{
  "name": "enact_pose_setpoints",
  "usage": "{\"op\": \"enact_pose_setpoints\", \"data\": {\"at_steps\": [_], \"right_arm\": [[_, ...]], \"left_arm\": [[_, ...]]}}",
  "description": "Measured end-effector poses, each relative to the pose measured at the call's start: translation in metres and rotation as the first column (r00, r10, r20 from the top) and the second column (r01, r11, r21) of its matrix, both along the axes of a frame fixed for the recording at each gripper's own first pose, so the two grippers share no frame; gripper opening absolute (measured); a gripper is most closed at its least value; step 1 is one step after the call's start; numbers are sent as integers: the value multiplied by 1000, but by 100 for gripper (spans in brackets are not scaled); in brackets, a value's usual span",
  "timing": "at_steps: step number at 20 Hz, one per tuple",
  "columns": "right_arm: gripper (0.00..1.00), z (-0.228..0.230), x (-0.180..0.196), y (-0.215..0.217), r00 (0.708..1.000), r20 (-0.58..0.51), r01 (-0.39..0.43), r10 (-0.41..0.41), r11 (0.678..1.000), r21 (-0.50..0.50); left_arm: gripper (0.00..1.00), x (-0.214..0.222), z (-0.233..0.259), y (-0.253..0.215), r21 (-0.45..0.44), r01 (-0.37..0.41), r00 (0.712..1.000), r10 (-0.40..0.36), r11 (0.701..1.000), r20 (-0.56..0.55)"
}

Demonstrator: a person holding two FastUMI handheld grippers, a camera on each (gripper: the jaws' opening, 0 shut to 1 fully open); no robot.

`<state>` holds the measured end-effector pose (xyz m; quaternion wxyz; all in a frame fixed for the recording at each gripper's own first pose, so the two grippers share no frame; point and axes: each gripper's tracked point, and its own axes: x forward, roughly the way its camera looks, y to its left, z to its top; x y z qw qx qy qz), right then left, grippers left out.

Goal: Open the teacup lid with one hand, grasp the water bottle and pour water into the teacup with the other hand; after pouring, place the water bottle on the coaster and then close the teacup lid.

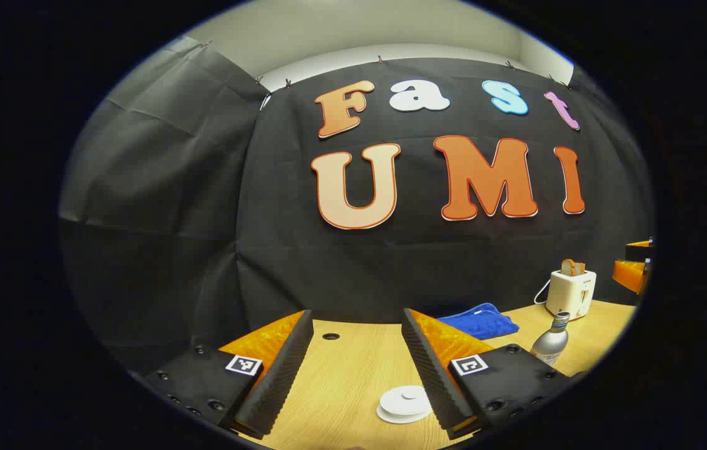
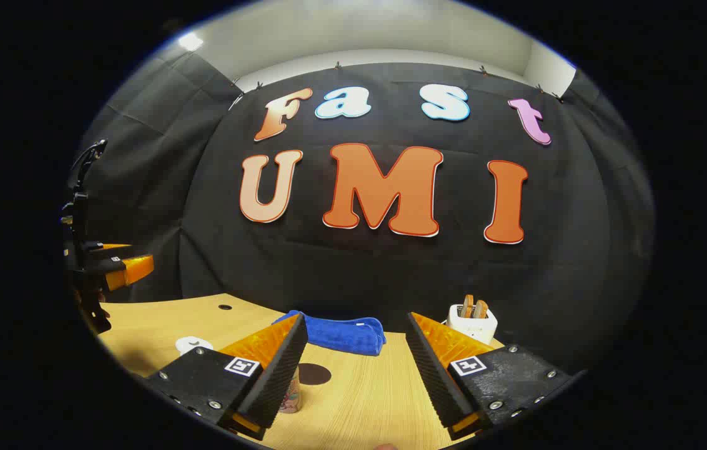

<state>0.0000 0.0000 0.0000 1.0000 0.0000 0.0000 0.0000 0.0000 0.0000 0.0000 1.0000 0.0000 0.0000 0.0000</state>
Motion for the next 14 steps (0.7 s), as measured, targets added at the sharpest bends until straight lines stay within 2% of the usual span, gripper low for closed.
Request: {"op": "enact_pose_setpoints", "data": {"at_steps": [9, 10, 11, 12, 13, 14], "right_arm": [[95, 3, 11, 11, 1000, -18, -23, 24, 999, 37], [95, 6, 12, 11, 1000, -17, -24, 24, 999, 40], [95, 8, 13, 10, 1000, -14, -23, 24, 999, 41], [95, 11, 14, 9, 1000, -10, -20, 20, 999, 39], [95, 15, 13, 8, 1000, -3, -16, 16, 999, 39], [95, 18, 13, 7, 1000, 3, -15, 15, 999, 41]], "left_arm": [[98, 13, 7, -27, -15, 47, 999, -47, 999, 3], [94, 13, 9, -28, -17, 47, 999, -46, 999, 8], [98, 14, 12, -30, -17, 48, 999, -48, 999, 13], [94, 15, 15, -31, -18, 46, 999, -45, 999, 24], [97, 15, 19, -32, -22, 48, 998, -47, 999, 35], [91, 16, 22, -36, -29, 62, 997, -61, 998, 41]]}}
